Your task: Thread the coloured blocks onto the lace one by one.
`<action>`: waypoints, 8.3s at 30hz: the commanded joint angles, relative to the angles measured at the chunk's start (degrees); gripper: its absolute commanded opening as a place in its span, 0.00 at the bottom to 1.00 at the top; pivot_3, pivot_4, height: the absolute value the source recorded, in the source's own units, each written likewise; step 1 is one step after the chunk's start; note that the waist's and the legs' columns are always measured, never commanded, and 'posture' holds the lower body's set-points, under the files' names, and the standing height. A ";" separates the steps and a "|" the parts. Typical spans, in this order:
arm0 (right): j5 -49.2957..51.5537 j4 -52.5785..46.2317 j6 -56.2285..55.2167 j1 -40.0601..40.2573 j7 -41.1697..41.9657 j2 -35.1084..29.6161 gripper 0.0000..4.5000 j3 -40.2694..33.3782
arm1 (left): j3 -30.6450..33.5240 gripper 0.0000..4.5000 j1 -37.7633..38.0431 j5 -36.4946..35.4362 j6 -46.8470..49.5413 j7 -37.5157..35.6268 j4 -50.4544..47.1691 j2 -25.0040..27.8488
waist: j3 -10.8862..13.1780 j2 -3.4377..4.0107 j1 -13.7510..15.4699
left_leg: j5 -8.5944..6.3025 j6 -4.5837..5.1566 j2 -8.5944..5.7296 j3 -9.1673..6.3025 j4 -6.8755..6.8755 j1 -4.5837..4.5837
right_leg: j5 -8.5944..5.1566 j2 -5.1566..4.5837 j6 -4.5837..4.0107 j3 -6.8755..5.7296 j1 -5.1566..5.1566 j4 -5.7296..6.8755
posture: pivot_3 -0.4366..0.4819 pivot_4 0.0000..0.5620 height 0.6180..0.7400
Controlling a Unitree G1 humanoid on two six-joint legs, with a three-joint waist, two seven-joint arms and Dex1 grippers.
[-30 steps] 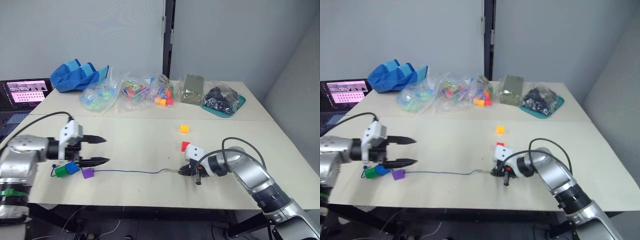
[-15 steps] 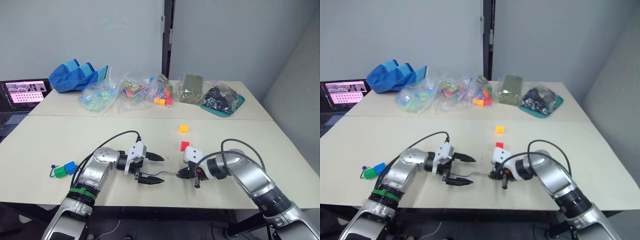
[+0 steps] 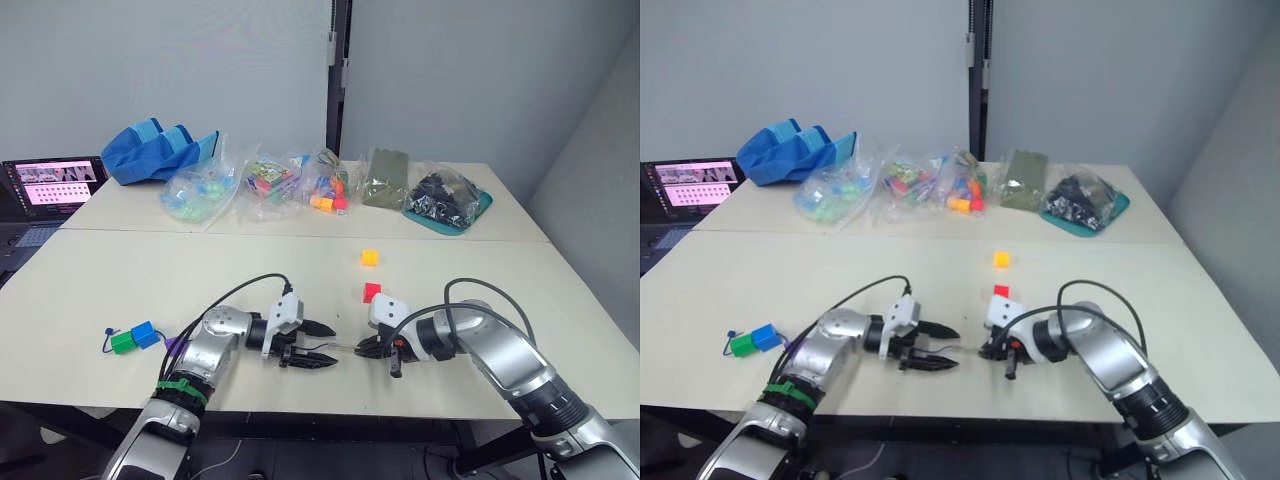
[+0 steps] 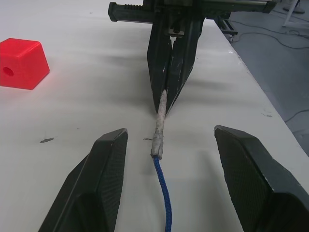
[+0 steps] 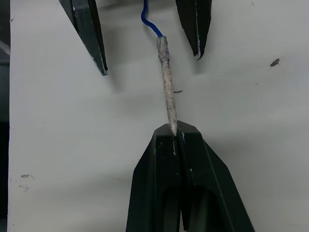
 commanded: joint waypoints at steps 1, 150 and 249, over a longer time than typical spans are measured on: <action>0.84 -2.07 -0.11 0.03 -0.29 -0.48 0.00 -1.49 | -0.11 0.61 -0.38 0.80 -1.98 0.40 0.29 -0.06 | 0.00 0.00 -0.01 | 0.00 0.00 0.00 0.00 0.00 0.00 | 0.00 0.00 0.00 0.00 0.00 0.00 | 0.48 0.27 1.00; 23.74 -27.67 8.07 23.75 -16.28 -11.48 0.99 -26.97 | 3.81 0.00 -3.69 0.92 -10.56 4.03 8.10 -4.40 | -0.01 0.01 -0.36 | 0.00 0.01 -0.04 -0.10 -0.05 -0.02 | 0.01 -0.02 0.03 -0.03 0.08 -0.13 | 0.48 0.27 1.00; -7.03 7.53 -10.85 -3.18 2.77 6.54 0.26 2.93 | -4.55 0.00 -0.21 5.96 5.99 8.66 -7.64 0.66 | -0.06 0.03 -2.76 | 0.03 -0.02 -0.06 -0.12 -0.03 0.25 | 0.01 0.00 0.05 0.01 0.22 0.08 | 0.48 0.27 1.00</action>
